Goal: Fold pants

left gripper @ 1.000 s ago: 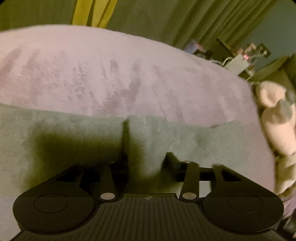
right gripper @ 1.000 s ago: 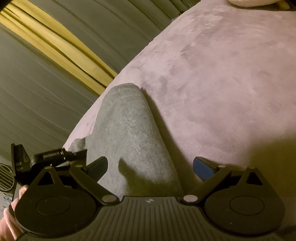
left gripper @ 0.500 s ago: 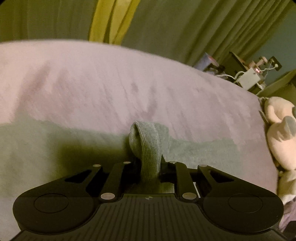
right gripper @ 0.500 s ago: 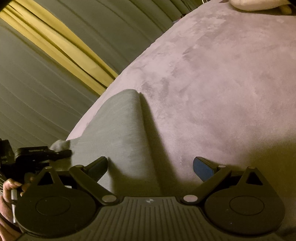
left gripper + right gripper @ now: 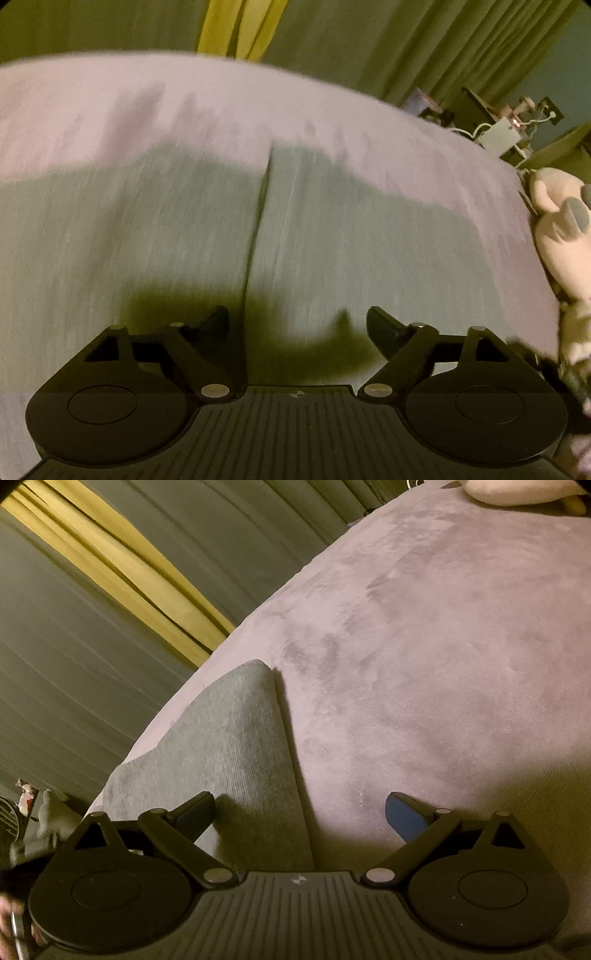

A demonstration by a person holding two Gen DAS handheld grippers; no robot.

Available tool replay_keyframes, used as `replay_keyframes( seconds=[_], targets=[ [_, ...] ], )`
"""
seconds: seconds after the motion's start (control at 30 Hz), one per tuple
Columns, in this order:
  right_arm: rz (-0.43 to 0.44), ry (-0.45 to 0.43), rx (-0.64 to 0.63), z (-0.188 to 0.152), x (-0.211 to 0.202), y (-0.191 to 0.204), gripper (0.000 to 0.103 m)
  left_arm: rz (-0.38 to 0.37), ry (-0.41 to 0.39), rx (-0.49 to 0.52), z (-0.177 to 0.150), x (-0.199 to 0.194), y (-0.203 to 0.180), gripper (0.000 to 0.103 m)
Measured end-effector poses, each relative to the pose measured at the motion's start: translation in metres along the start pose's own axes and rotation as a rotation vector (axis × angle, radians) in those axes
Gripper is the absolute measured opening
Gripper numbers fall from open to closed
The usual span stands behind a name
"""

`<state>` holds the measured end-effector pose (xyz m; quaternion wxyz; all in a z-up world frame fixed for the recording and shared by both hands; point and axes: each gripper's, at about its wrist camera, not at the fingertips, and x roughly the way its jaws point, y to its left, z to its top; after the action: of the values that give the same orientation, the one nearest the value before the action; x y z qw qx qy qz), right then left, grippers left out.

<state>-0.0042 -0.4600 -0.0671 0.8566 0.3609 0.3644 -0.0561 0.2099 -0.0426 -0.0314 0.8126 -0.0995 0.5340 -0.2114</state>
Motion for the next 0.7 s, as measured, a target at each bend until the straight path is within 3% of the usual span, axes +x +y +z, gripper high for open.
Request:
replay_keyframes(
  seconds=[0.1, 0.2, 0.27, 0.3, 0.33, 0.4, 0.53, 0.6, 0.67, 0.7],
  targets=[
    [-0.004, 0.0, -0.006, 0.0, 0.0, 0.0, 0.099, -0.119, 0.083, -0.1, -0.029, 0.002, 0.013, 0.091],
    [-0.014, 0.001, -0.02, -0.001, 0.0, 0.002, 0.099, -0.199, 0.059, -0.15, -0.042, 0.007, 0.015, 0.089],
    [-0.027, -0.001, -0.032, -0.002, 0.001, 0.005, 0.099, -0.21, 0.069, -0.18, -0.042, 0.011, 0.011, 0.067],
    [-0.033, -0.002, -0.039, -0.003, 0.0, 0.006, 0.099, -0.23, 0.081, -0.189, -0.04, 0.013, 0.009, 0.044],
    [-0.041, -0.004, -0.046, -0.003, 0.0, 0.008, 0.099, -0.247, 0.094, -0.203, -0.04, 0.014, 0.008, 0.03],
    [-0.054, -0.007, -0.059, -0.005, -0.001, 0.01, 0.099, -0.212, 0.085, -0.169, -0.037, 0.01, 0.002, 0.024],
    [-0.064, -0.016, -0.079, -0.008, -0.003, 0.015, 0.099, -0.061, -0.036, 0.041, -0.033, -0.031, -0.017, 0.022],
    [-0.066, -0.02, -0.083, -0.008, -0.004, 0.016, 0.099, -0.043, -0.061, 0.067, -0.032, -0.045, -0.02, 0.026],
    [-0.072, -0.015, -0.083, -0.008, -0.003, 0.016, 0.099, -0.01, 0.015, 0.045, -0.033, -0.043, -0.014, 0.042],
    [-0.075, -0.013, -0.082, -0.008, -0.002, 0.016, 0.099, 0.033, 0.078, 0.056, -0.037, -0.035, -0.012, 0.057]
  ],
)
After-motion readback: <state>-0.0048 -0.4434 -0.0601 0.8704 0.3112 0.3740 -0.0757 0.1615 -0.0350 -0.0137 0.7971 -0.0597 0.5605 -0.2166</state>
